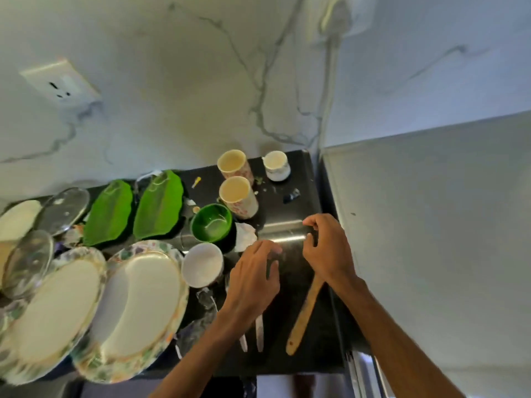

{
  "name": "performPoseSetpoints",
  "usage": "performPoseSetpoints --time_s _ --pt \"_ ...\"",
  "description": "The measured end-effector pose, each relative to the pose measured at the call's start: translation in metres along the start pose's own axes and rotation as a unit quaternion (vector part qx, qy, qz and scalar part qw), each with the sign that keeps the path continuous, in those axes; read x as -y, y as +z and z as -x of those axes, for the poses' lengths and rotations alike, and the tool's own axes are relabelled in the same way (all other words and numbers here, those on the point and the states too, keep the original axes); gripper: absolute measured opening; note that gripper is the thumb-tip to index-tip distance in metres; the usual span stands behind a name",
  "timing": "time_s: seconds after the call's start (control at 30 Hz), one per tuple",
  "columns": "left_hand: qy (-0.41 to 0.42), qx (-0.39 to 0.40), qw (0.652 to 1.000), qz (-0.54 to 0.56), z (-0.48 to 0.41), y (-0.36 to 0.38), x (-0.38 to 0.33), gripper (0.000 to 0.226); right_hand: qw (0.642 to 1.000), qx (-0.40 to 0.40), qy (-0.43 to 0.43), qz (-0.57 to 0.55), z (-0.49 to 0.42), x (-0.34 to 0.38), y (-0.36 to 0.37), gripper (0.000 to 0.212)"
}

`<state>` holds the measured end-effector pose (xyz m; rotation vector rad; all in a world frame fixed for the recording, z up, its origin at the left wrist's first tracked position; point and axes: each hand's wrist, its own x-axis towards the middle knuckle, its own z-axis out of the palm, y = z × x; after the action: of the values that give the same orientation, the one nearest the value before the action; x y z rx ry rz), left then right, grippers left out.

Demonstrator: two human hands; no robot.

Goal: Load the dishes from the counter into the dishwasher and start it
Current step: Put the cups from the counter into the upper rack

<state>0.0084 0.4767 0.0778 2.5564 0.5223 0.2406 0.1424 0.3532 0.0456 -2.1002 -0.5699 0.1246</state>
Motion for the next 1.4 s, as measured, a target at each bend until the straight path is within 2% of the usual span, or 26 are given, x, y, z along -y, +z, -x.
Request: performPoseSetpoints --time_s 0.2,0.3,0.4,0.47,0.6,0.83,1.0,1.13,1.2,1.3,1.4 --pt "-0.028 -0.050 0.998 -0.022 -0.033 -0.015 0.036 0.028 0.997 0.059 -0.023 0.055 -0.064 0.012 0.053 0.047" --pt "-0.021 -0.071 0.997 -0.015 -0.047 -0.016 0.041 0.030 0.996 0.043 -0.053 0.058 -0.100 0.018 0.070 0.062" --pt "-0.021 -0.097 0.995 -0.001 -0.058 -0.018 0.043 0.034 0.990 0.007 -0.079 0.118 -0.141 0.021 0.083 0.075" --pt "-0.020 -0.113 0.993 0.011 -0.064 -0.019 0.044 0.035 0.985 0.016 -0.064 0.162 -0.164 0.020 0.089 0.073" --pt "-0.022 -0.132 0.991 0.007 -0.070 -0.021 0.046 0.036 0.975 0.034 -0.047 0.213 -0.182 0.010 0.096 0.052" --pt "-0.053 -0.147 0.987 -0.023 -0.086 -0.017 0.056 0.054 0.997 -0.018 -0.009 0.075 -0.152 0.001 0.091 0.054" --pt "-0.067 -0.164 0.982 -0.068 -0.113 -0.017 0.062 0.071 0.997 -0.067 0.044 -0.025 -0.115 -0.002 0.083 0.050" --pt "-0.067 -0.158 0.981 -0.093 -0.129 -0.017 0.071 0.081 0.992 -0.081 0.028 -0.093 -0.096 0.005 0.073 0.048" --pt "-0.080 -0.139 0.981 -0.108 -0.136 -0.017 0.075 0.089 0.990 -0.091 0.009 -0.111 -0.092 0.010 0.069 0.055" --pt "-0.154 -0.060 0.980 -0.109 -0.148 -0.017 0.083 0.105 0.986 -0.106 -0.009 -0.126 -0.090 0.015 0.065 0.067" --pt "-0.178 -0.040 0.982 -0.043 -0.153 -0.020 0.087 0.097 0.987 -0.104 -0.018 -0.124 -0.087 0.017 0.064 0.075"
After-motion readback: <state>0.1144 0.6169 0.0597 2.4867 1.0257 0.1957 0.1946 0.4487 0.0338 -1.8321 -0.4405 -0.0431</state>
